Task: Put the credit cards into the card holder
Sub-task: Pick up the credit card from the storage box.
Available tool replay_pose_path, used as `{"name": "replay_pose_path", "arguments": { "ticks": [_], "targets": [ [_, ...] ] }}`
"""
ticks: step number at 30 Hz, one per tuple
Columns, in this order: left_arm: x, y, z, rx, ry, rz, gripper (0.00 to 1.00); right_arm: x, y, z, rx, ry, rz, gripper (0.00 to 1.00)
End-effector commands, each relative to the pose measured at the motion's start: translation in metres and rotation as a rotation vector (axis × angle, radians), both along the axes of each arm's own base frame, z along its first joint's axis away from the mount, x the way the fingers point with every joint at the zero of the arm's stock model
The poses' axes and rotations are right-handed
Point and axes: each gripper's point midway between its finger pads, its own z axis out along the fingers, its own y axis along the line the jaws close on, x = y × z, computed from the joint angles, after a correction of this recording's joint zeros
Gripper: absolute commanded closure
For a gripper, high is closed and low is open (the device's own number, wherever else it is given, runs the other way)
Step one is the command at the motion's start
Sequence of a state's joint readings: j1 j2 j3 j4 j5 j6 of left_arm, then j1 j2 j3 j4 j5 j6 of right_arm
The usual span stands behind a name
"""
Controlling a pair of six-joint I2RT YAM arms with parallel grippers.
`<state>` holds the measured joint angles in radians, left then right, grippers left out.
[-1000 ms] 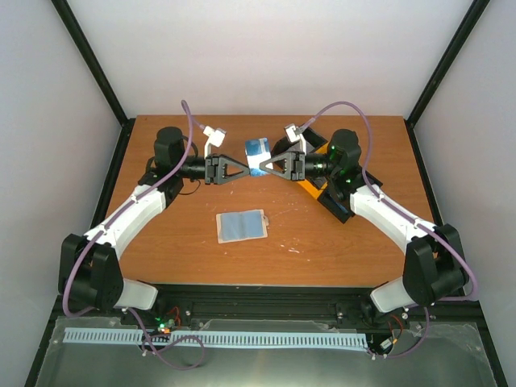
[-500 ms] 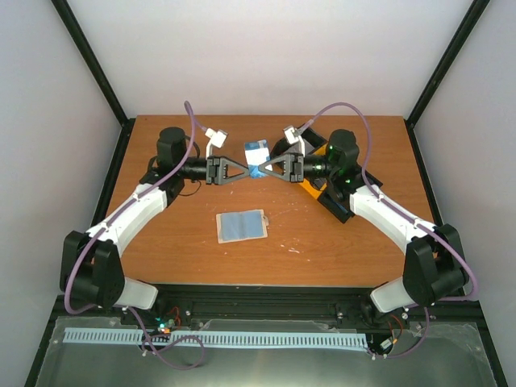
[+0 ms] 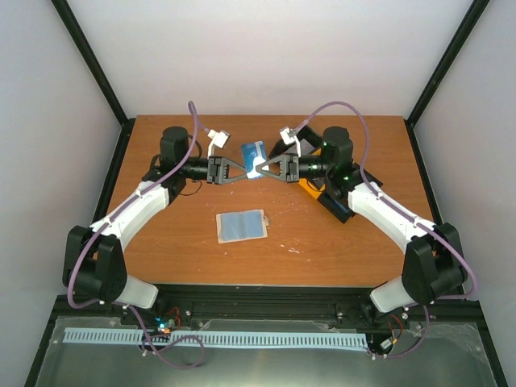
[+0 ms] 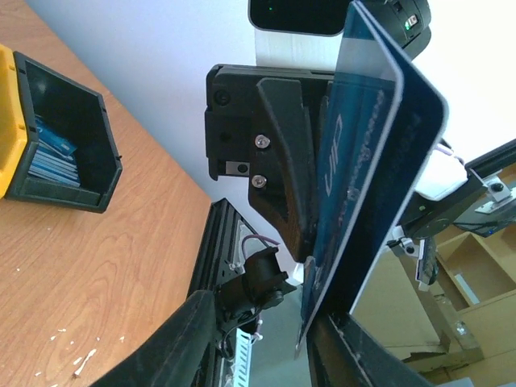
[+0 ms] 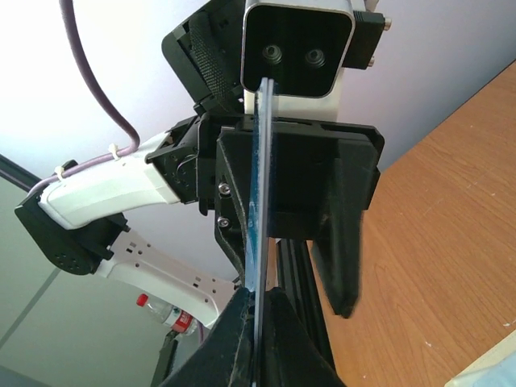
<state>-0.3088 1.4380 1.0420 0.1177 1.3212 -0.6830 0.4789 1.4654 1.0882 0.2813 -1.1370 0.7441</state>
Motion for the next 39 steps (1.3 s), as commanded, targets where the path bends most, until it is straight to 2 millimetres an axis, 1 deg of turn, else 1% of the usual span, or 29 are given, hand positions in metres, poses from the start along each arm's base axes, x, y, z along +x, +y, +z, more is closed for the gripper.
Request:
{"name": "replay_pose_path", "arguments": {
  "ticks": [1,5,6,11,14,18,21,25,27,29,31,34,39],
  "targets": [
    [0.0,-0.006,0.014,-0.029,-0.045,-0.016,0.73,-0.009,0.013,0.007,0.013,-0.027,0.051,0.97],
    [0.0,-0.005,0.017,-0.028,-0.062,-0.004,0.96,0.001,0.012,-0.004,-0.002,0.028,0.011,0.97],
    [0.001,-0.004,0.016,-0.025,-0.062,0.006,0.99,0.005,0.01,-0.005,0.002,0.039,-0.004,0.97],
    [0.005,0.004,0.016,-0.015,-0.049,0.034,0.99,0.019,-0.004,-0.008,0.026,0.08,-0.047,0.96],
    [0.005,0.005,0.019,-0.014,-0.052,0.036,0.99,0.021,-0.006,-0.01,0.022,0.087,-0.045,0.95],
    [0.007,0.01,0.021,-0.007,-0.055,0.048,0.99,0.021,-0.012,-0.007,0.044,0.093,-0.038,0.92],
    [0.008,0.011,0.021,-0.006,-0.04,0.045,0.99,0.02,-0.012,-0.007,0.046,0.108,-0.021,0.91],
    [0.011,0.01,0.019,0.001,-0.005,0.039,0.99,0.023,-0.011,-0.013,0.04,0.146,-0.022,0.92],
    [0.015,0.01,0.016,0.011,0.006,0.052,0.99,0.024,-0.011,-0.015,0.037,0.159,-0.024,0.96],
    [0.018,0.01,0.014,0.019,0.02,0.058,0.99,0.025,-0.01,-0.017,0.033,0.175,-0.023,0.97],
    [0.024,0.009,0.01,0.031,0.037,0.071,0.99,0.027,-0.01,-0.023,0.012,0.193,-0.033,0.97],
    [0.035,0.012,0.002,0.061,0.057,0.113,1.0,0.029,-0.011,-0.039,-0.033,0.217,-0.049,0.97],
    [0.047,0.021,-0.005,0.073,0.101,0.159,0.99,0.026,-0.014,-0.048,-0.044,0.245,-0.046,0.97]
  ]
}}
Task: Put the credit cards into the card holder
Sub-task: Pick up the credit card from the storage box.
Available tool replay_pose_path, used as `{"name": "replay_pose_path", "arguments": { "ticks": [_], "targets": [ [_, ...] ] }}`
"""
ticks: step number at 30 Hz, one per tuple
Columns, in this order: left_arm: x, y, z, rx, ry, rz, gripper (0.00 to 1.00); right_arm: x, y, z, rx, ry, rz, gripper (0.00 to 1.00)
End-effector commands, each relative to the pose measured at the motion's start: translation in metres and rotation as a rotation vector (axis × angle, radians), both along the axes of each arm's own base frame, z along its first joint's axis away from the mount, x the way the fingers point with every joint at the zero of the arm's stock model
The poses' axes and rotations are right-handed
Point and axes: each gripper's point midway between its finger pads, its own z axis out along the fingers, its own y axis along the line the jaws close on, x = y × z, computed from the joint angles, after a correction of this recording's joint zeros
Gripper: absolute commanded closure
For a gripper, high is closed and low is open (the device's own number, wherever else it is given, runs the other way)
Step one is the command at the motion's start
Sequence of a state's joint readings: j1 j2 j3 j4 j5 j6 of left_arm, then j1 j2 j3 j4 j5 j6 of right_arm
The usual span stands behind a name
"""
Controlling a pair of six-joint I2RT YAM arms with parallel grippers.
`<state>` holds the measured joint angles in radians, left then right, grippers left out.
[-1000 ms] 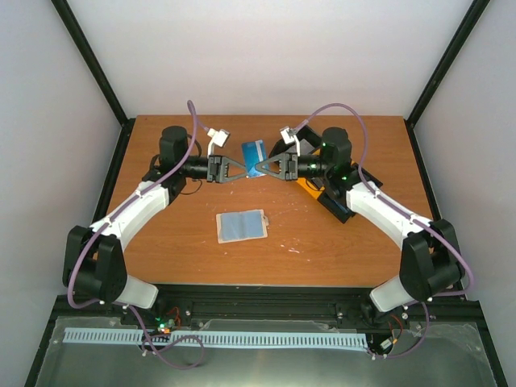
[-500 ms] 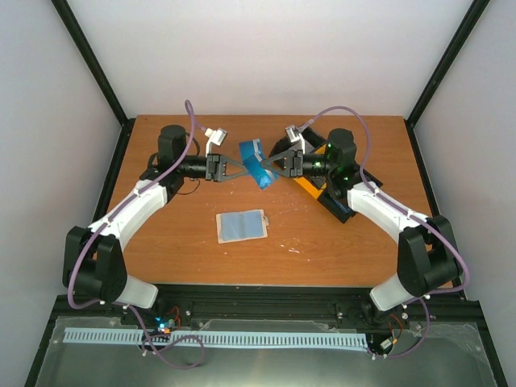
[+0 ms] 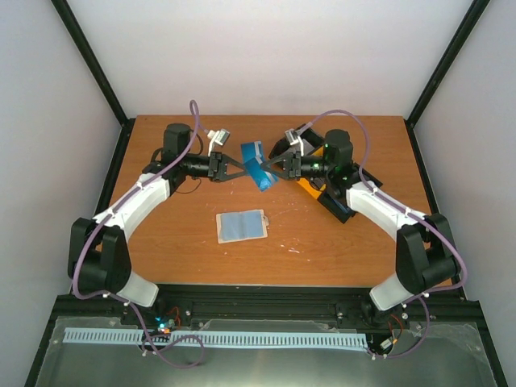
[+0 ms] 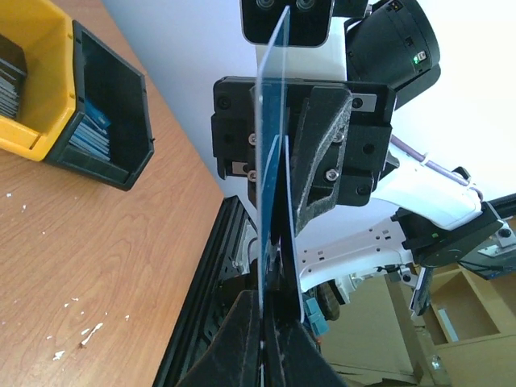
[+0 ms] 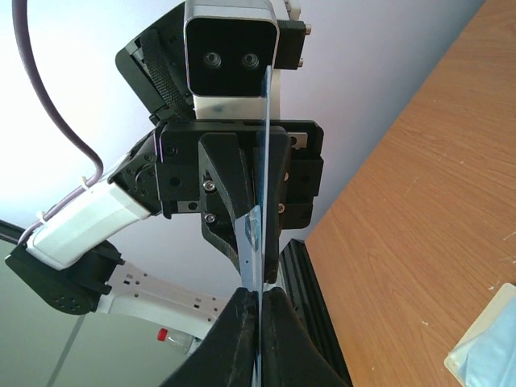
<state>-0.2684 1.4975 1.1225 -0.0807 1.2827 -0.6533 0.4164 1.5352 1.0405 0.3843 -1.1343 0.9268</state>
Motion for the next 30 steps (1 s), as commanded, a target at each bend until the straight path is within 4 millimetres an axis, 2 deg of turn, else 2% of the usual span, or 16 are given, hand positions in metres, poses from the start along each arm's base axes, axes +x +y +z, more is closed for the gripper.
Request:
{"name": "replay_pose_path", "arguments": {
  "ticks": [1,5,9,12,17,21,27,30],
  "targets": [
    [0.024,0.012,0.008,0.02,-0.024,0.088,0.99,-0.005,-0.001,-0.022,-0.037,0.071,0.033,0.97],
    [0.033,0.012,-0.005,0.035,0.063,0.106,0.99,0.003,0.002,-0.046,-0.072,0.236,0.024,0.97],
    [0.043,0.012,-0.027,0.053,0.155,0.108,0.99,0.018,0.006,-0.072,-0.109,0.393,-0.024,0.95],
    [0.042,0.012,-0.046,0.075,0.211,0.102,0.99,0.027,0.009,-0.088,-0.127,0.462,-0.049,0.94],
    [0.04,0.012,-0.064,0.088,0.244,0.093,0.99,0.028,0.014,-0.094,-0.113,0.495,-0.036,0.92],
    [0.046,0.016,-0.072,0.111,0.249,0.121,0.99,0.026,0.014,-0.095,-0.093,0.514,-0.027,0.93],
    [0.064,0.042,-0.079,0.131,0.228,0.199,1.0,0.019,0.009,-0.09,-0.084,0.447,-0.019,0.96],
    [0.065,0.052,-0.085,0.177,0.214,0.23,1.0,0.018,0.004,-0.083,-0.08,0.388,-0.033,0.97]
  ]
}}
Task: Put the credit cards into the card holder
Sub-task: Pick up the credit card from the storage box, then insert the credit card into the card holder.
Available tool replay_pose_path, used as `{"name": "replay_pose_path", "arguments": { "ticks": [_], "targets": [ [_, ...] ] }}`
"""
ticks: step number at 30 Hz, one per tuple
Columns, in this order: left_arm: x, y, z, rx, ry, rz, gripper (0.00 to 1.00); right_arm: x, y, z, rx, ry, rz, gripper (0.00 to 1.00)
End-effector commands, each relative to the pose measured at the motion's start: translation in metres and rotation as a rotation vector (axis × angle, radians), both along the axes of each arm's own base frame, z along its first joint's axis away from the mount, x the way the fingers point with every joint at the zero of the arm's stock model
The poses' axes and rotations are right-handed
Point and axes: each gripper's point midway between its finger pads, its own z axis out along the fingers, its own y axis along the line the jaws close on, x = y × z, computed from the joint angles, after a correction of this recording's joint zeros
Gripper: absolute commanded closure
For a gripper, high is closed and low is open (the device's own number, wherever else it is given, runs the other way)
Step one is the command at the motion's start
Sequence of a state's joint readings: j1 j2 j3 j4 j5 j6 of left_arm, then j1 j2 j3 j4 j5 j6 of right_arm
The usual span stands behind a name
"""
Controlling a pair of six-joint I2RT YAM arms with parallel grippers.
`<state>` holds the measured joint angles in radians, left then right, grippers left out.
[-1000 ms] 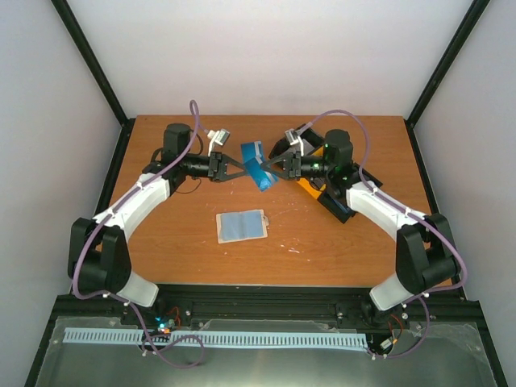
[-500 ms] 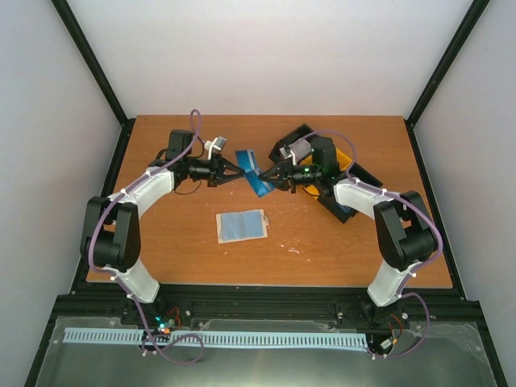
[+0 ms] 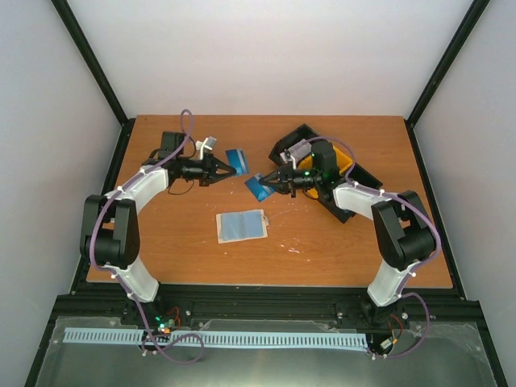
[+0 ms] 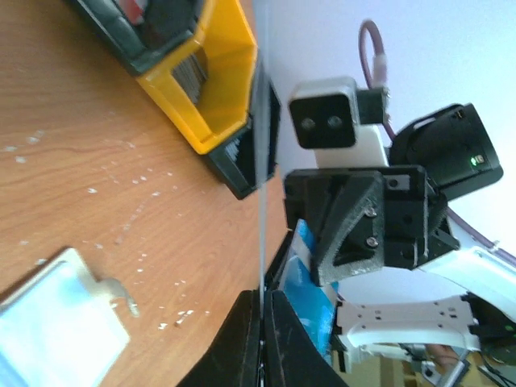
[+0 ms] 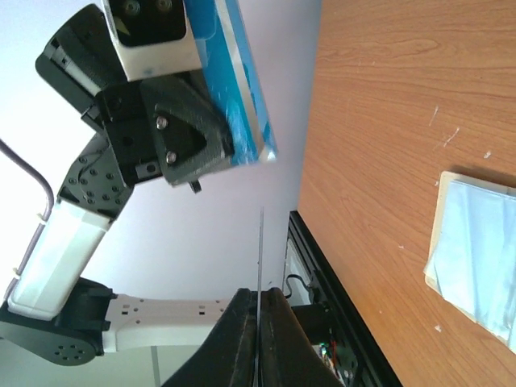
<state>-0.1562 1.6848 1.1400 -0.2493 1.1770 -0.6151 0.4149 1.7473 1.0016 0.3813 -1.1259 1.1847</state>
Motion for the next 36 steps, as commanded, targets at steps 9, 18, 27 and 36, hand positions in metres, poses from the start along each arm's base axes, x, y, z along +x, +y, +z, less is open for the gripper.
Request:
{"name": "replay_pose_path", "arguments": {
  "ticks": [9,18,27,36],
  "targets": [
    [-0.04,0.029,-0.041,0.169,0.051,0.07,0.99,0.008,-0.014,-0.01,-0.206,-0.266,-0.105,0.97],
    [-0.098,0.004,-0.103,0.297,0.173,0.021,0.99,0.004,0.005,-0.061,-0.419,-0.373,-0.111,0.97],
    [-0.102,0.01,-0.142,0.377,0.202,0.058,0.99,-0.025,0.029,-0.107,-0.538,-0.407,-0.052,0.97],
    [-0.103,0.016,-0.164,0.438,0.225,0.049,0.99,-0.028,0.02,-0.144,-0.652,-0.409,-0.11,0.97]
  ]
}}
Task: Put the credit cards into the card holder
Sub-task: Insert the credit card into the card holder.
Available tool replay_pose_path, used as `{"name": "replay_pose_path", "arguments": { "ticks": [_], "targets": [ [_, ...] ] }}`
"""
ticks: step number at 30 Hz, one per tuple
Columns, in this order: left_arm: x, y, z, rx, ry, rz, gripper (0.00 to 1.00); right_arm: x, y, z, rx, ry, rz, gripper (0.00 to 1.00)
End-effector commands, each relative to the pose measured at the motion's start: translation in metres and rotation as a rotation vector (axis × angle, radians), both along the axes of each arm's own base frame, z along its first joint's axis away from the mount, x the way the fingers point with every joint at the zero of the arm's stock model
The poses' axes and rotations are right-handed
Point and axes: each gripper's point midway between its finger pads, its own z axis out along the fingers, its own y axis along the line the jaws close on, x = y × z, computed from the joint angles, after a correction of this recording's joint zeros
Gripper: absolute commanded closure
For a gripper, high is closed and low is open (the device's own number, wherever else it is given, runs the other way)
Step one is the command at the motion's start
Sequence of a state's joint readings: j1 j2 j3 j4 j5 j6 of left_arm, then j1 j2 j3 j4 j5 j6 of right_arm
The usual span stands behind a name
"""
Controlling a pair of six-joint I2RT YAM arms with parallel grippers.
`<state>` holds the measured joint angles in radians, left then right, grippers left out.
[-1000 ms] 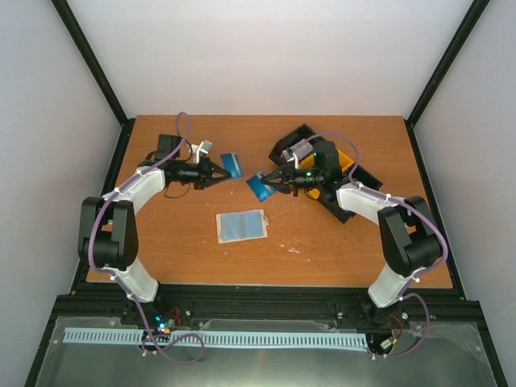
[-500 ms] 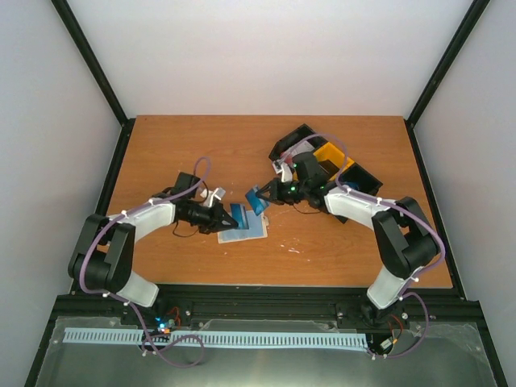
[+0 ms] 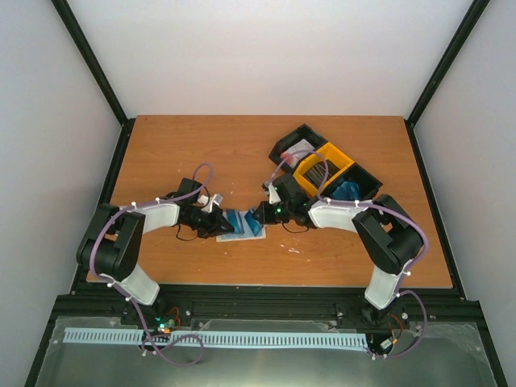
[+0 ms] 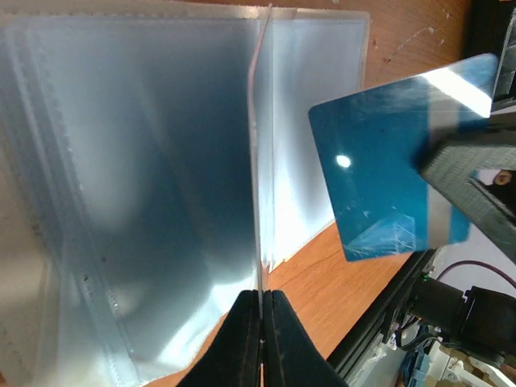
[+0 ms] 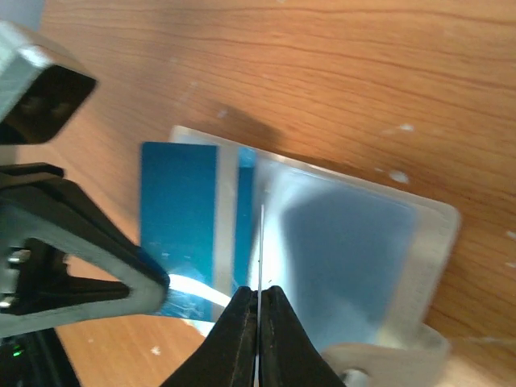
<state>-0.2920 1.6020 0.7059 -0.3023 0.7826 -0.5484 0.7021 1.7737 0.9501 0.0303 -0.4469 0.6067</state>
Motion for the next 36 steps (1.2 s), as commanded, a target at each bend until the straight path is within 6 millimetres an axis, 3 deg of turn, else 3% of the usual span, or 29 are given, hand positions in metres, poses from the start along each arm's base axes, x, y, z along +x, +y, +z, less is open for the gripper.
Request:
{"name": "replay_pose_path", "arguments": {
  "ticks": [1,10,16,30,36],
  "targets": [
    [0.003,0.0,-0.006,0.009,-0.023,-0.014,0.99,0.007,-0.013,-0.017,-0.057,-0.048,-0.071,0.97],
    [-0.003,-0.009,-0.003,-0.063,-0.02,-0.088,0.99,0.009,-0.038,-0.026,-0.126,-0.053,-0.18,0.97],
    [-0.011,-0.014,0.001,-0.114,0.007,-0.108,0.99,0.014,-0.046,-0.015,-0.117,-0.088,-0.229,0.97],
    [-0.008,-0.018,-0.01,-0.145,0.098,-0.066,0.99,0.014,-0.06,-0.037,-0.187,-0.059,-0.282,0.97],
    [0.0,-0.017,-0.013,-0.127,0.091,-0.016,0.99,0.018,-0.062,-0.02,-0.159,-0.115,-0.295,0.97]
  ]
}}
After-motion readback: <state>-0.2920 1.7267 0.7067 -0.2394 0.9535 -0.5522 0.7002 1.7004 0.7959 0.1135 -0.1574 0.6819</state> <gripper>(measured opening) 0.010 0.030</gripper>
